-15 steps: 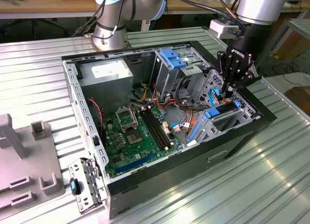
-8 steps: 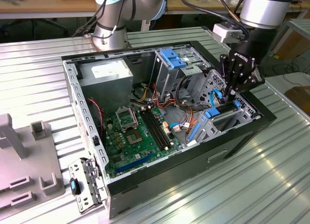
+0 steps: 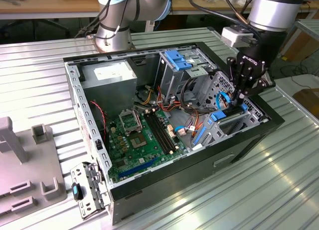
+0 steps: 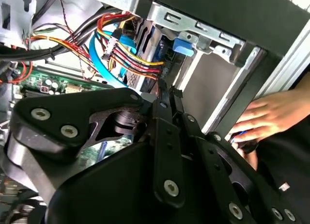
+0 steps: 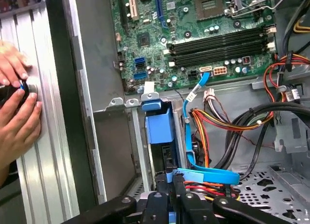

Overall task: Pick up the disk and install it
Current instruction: 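Insert the second disk wire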

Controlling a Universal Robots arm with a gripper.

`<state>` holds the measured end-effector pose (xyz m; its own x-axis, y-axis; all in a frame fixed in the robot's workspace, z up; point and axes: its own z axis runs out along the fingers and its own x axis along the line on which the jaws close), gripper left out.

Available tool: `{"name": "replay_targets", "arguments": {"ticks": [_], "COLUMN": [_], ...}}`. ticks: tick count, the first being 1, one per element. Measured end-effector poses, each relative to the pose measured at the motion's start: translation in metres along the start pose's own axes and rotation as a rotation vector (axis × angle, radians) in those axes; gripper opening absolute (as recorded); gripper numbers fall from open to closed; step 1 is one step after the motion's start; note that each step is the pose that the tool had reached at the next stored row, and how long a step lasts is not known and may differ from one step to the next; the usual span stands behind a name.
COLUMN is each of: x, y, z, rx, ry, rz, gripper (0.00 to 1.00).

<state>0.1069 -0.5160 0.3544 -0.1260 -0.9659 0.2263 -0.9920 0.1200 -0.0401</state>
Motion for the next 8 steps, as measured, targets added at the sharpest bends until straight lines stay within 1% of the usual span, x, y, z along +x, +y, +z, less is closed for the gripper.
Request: {"name": "replay_targets", "arguments": {"ticks": [1, 2, 4, 5, 6, 7, 8], "x": [-0.0001, 0.0000, 0.0007, 0.0009, 0.0011, 0.0016, 0.0025], "y": [-0.0001, -0.0001, -0.0002, -0.0006, -0.0014, -0.0020, -0.0021], "z": [0.0002, 0.0007, 0.0017, 0.0020, 0.0028, 0.0038, 0.0048], "rx": [0.0025, 0.0026, 0.0008, -0.0003, -0.0018, -0.0024, -0.0021], "ry": [-0.0004, -0.0017, -0.0145, -0.0196, -0.0268, -0.0312, -0.0321], "rz": [-0.011, -0.012, -0.012, -0.012, -0.012, -0.012, -0.014], "gripper": [0.16, 0.16, 0.16, 0.16, 0.16, 0.16, 0.16]}}
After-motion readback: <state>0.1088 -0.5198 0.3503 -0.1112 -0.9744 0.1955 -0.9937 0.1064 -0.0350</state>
